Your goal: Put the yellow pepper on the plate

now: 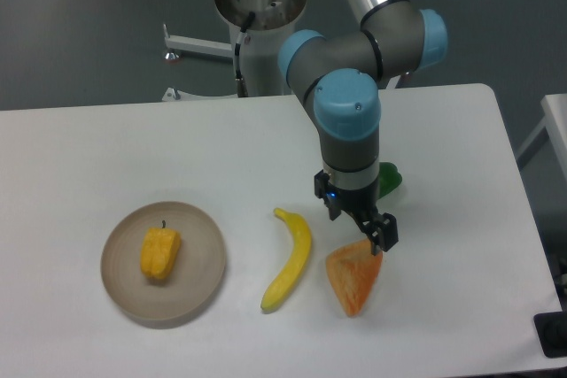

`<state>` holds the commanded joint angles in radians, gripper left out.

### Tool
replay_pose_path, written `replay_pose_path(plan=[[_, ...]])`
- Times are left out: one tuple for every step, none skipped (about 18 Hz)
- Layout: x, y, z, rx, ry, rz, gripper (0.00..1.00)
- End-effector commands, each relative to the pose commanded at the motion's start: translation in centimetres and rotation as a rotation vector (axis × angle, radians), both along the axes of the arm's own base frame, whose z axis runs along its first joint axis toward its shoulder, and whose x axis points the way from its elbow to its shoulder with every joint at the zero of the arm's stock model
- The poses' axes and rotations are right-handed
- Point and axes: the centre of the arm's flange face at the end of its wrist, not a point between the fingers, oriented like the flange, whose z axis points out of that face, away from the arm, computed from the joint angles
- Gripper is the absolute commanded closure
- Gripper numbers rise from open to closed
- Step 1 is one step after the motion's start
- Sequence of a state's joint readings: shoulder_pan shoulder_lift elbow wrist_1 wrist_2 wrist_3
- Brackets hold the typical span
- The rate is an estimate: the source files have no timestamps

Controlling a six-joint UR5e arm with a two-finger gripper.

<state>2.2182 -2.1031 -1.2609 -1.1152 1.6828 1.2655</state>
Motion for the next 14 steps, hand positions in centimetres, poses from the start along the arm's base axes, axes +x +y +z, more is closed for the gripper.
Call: replay_pose_path(plan=[[0.0, 0.0, 0.0, 0.0, 0.0, 0.0, 0.0], [0.08, 0.08, -0.11, -0.001, -0.001, -0.002, 0.0], [0.17, 0.12, -0.11, -0.002, 0.0, -0.001, 0.0], [0.27, 0.17, -0.11, -0.002, 0.0, -0.003, 0.0], [0.27, 0.17, -0.11, -0.002, 0.0, -0.003, 0.0], [0.26, 0.18, -0.09, 0.0, 0.001, -0.001, 0.0], [0.35, 0.25, -0.22, -0.002, -0.001, 0.0, 0.0], [0.32, 0.28, -0.31, -0.002, -0.002, 0.002, 0.0], [0.29, 0.33, -0.41, 0.002, 0.001, 0.003, 0.0], [0.37, 0.39, -0.45, 0.007, 0.005, 0.002, 0.0], [0.54, 0.52, -0.54, 0.006, 0.006, -0.001, 0.0], [0.53, 0.51, -0.54, 0.006, 0.007, -0.001, 0.0], [0.63, 0.56, -0.54, 0.006, 0.007, -0.002, 0.0], [0.61, 0.58, -0.46, 0.007, 0.008, -0.002, 0.0]])
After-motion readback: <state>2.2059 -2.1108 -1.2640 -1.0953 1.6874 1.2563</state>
